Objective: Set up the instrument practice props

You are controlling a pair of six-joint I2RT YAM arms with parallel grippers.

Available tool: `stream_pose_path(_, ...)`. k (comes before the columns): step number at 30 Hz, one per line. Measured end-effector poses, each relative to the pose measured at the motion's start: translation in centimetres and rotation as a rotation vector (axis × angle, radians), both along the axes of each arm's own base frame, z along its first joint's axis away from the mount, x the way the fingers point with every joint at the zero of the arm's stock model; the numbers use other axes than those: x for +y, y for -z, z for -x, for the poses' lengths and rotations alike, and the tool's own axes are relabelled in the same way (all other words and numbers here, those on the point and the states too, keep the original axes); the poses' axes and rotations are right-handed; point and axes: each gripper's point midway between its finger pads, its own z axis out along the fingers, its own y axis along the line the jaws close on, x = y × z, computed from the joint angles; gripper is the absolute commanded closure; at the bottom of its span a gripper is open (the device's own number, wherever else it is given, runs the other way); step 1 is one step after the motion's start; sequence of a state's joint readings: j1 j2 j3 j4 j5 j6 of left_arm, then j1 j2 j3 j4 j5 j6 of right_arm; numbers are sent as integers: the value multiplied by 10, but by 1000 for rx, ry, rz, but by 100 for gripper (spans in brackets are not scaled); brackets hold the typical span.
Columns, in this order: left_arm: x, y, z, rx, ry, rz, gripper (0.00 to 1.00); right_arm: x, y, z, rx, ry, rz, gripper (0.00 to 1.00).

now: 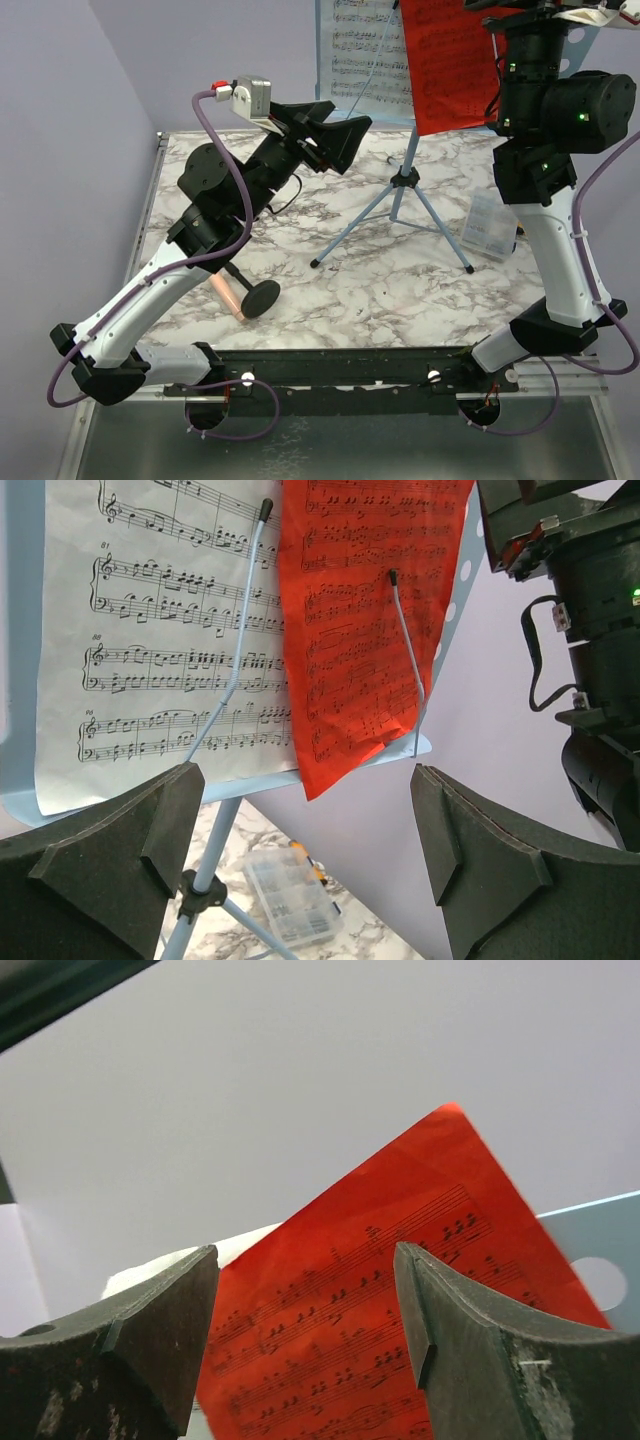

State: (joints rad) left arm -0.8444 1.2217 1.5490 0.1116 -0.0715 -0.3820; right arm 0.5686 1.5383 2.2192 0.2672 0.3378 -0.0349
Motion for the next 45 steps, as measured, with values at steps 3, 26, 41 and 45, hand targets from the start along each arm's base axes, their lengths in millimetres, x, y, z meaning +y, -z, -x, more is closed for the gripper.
stream_pose_path(3, -1, 2, -1, 10, 3, -3, 7, -6, 0, 0, -10, 74, 42, 20)
stream_pose_path(26, 6, 36, -36, 109, -158, -84, 6, -41, 43, -33, 109, 689, 400, 13)
stream_pose_path(41, 15, 53, -42, 140, -202, -103, 6, -48, 45, -22, 121, 666, 381, 2)
stream_pose_path(45, 20, 50, -37, 133, -203, -93, 5, -32, 49, -23, 134, 528, 412, 0)
